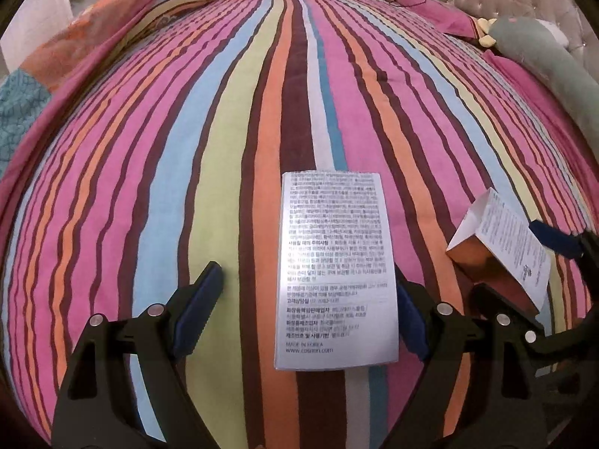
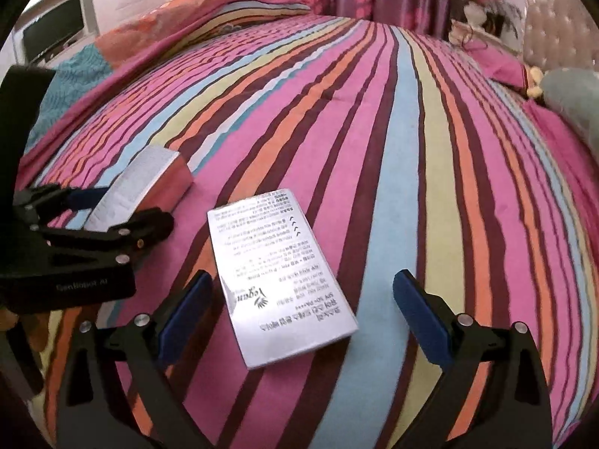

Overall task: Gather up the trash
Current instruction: 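Grasp a small white box with the left tool while the right tool grasps another white box, then carry both white boxes with both tools over the wastebasket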

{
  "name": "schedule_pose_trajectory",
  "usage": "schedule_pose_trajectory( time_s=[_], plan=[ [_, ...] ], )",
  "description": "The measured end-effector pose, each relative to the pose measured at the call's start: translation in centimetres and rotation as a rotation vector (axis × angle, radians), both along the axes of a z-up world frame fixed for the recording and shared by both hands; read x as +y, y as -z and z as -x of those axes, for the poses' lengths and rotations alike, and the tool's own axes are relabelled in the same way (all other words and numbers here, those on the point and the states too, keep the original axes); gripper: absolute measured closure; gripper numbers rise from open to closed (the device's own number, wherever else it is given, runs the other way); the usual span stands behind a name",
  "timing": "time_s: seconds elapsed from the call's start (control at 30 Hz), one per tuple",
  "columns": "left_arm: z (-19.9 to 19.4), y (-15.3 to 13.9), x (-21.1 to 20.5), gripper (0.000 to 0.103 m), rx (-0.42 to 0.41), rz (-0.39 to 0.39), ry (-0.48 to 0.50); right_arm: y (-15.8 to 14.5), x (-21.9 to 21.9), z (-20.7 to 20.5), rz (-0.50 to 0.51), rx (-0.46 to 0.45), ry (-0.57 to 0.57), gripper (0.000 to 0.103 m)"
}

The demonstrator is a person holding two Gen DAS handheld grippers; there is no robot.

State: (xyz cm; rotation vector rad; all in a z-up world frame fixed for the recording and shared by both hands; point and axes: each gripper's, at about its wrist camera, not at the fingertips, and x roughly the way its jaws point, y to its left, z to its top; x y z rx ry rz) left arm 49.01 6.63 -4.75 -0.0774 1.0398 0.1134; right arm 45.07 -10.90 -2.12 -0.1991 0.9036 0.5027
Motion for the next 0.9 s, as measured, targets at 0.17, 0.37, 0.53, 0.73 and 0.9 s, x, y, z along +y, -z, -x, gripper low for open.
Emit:
schedule_pose_trajectory(
  time_s=[0.17,0.37,0.53,0.73,0.9],
  plan=[
    [0.5,-0.3,0.2,0.056,-0.019,-0.023,0.001,-0.1,0.2,0.7,-0.02,0.014,0.031,0.045],
    [1.6,-1.0,0.6,0.056,-0.013,0.004,0.003,-1.0,-0.6,2.3,-0.07,0.042,0.081,0.046],
    [4.0,-2.2,0.3,0.056,-0.028,0.021,0.013,-1.4,-2.4,4.9,-0.126,0.08,0.154,0.046],
    [7.6,-3.5,-0.3,0.056,-0.031,0.026,0.03,-2.0,-4.1,8.6,-0.157,0.102,0.212,0.047],
    [12.0,-4.8,-1.0,0.056,-0.039,0.027,0.05,-3.0,-6.0,12.3,-0.207,0.113,0.273,0.048]
  ],
)
